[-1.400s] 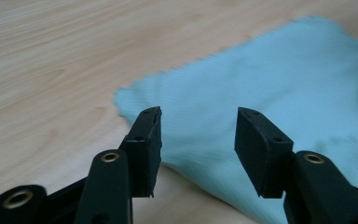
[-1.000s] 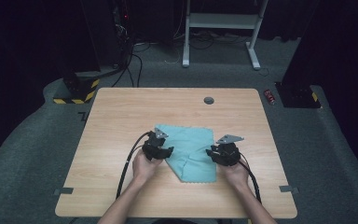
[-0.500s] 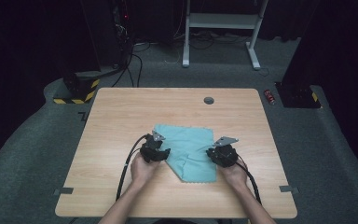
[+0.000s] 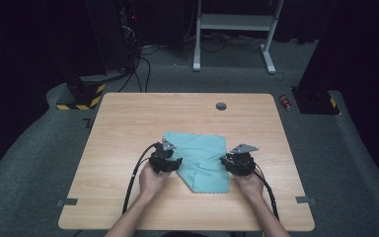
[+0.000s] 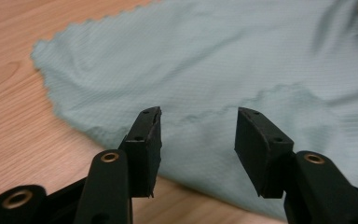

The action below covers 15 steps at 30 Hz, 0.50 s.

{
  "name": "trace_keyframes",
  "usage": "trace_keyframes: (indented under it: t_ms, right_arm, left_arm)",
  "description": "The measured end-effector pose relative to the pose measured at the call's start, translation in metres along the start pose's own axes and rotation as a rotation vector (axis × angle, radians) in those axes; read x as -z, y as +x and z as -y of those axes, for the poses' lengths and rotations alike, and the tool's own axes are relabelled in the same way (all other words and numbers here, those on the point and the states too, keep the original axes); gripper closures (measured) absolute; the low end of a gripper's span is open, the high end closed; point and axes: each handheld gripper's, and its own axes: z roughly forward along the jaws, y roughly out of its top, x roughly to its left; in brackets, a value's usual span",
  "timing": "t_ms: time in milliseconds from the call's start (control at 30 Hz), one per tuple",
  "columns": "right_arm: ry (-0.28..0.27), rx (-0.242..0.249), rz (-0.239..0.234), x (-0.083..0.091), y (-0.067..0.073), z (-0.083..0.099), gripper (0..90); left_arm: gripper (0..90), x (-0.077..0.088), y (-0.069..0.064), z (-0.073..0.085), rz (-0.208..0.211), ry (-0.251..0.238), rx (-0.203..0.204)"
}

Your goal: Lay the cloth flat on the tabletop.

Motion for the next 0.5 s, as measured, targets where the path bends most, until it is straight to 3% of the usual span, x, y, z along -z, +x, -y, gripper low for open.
trace_keyframes:
  t_ms: [167,267,500]
  right_arm:
    - [-0.002,0.036,0.047,0.001,0.007,0.001,61.3]
    - [0.001,0.020,0.045,0.001,0.006,0.001,59.6]
    - [0.006,-0.003,0.039,0.001,0.004,0.001,56.5]
  left_arm:
    - [51.4,-0.003,-0.024,-0.008,0.062,0.010,-0.045]
    - [54.0,-0.010,-0.037,-0.014,0.083,0.012,-0.052]
    - [55.9,-0.030,-0.051,-0.026,0.064,0.043,-0.066]
